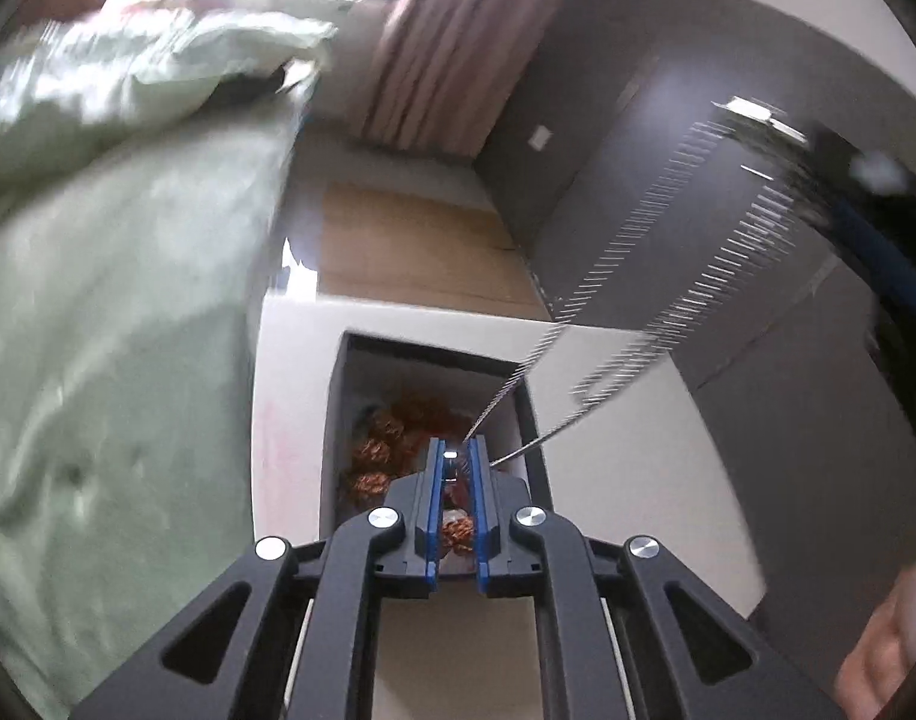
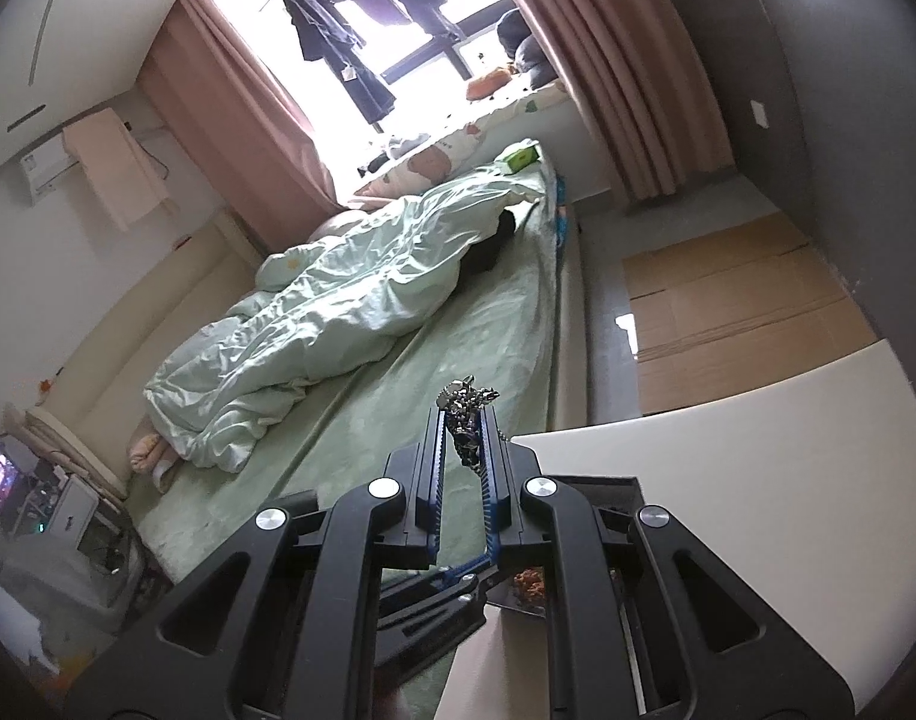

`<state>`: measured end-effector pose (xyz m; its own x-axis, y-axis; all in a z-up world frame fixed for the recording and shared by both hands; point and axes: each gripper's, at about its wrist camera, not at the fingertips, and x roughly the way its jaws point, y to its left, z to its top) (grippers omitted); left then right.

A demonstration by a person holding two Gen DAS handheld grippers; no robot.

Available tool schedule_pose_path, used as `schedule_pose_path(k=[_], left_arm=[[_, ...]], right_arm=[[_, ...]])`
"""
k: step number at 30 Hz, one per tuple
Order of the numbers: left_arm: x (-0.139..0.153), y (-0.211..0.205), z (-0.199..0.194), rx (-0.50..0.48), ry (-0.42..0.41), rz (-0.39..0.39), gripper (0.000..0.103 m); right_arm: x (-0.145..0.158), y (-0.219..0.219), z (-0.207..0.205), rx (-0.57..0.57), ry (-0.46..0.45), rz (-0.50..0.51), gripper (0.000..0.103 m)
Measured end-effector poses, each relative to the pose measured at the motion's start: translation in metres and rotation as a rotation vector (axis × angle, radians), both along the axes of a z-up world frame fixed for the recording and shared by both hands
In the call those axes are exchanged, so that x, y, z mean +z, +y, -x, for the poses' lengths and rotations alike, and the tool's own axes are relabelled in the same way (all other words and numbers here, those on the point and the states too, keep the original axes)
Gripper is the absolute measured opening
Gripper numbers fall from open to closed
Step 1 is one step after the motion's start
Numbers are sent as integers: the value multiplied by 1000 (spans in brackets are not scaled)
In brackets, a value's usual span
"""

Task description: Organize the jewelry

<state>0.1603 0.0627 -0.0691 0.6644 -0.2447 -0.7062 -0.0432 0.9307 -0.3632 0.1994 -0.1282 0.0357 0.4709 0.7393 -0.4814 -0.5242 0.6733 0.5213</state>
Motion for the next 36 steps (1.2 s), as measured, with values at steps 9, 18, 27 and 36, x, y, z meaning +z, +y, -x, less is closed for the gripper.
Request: schedule_pose_path(k=[9, 18, 27, 36], left_arm=[[1, -32, 15, -72, -124, -263, 70], [-5, -25, 16, -86, -116, -227, 71], [2, -6, 20, -58, -124, -159, 70], [14, 3, 27, -33, -143, -93, 63]], right_arm=[[-1, -7, -11, -1, 23, -24, 12], [-4, -8, -11, 14, 48, -32, 12], [-3, 1, -8, 58, 43, -14, 13], [-11, -10, -5, 26, 56, 22, 67]])
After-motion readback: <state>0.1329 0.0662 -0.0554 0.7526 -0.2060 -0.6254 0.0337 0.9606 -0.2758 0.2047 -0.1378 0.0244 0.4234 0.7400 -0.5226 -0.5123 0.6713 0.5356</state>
